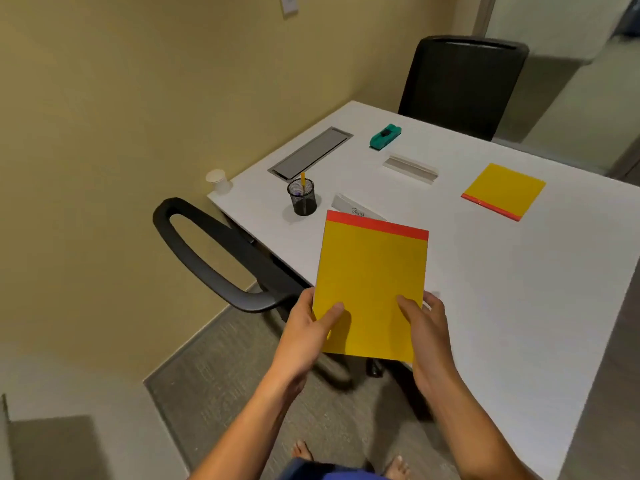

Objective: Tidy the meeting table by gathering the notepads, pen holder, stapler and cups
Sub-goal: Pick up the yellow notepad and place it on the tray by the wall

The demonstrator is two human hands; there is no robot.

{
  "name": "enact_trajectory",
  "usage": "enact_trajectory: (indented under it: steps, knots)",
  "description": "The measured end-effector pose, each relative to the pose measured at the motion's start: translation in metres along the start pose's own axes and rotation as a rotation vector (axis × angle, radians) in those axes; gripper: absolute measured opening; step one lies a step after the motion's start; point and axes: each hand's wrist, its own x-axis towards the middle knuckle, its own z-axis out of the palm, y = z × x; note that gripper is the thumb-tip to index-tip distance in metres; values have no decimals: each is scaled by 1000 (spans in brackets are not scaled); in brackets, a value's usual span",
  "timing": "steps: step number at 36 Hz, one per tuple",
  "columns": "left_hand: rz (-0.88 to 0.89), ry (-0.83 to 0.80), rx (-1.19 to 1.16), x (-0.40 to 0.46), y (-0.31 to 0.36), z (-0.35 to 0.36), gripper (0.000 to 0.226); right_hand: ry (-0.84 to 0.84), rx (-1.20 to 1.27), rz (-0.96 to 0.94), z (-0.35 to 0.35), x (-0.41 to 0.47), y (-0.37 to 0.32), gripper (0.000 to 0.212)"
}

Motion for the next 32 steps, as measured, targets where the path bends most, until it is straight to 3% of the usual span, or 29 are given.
enact_trajectory:
  steps: [13,17,21,27,32]
  knots:
    - [145,-25,-90,-29,35,-121,33,-133,-33,-151,106,-56,-10,31]
    - [185,-13,-139,-33,45,-174,39,-188,-53,-204,151,-77,-7,36]
    - [220,13,-160,-29,54,-219,31,-232,-50,-240,194,-91,-4,39]
    - [233,48,-210,-15,70,-271,25,-285,-92,-250,250,-99,-12,65]
    - [260,42,-214,7,80,-294,25,-292,-83,-282,279,-89,-20,63]
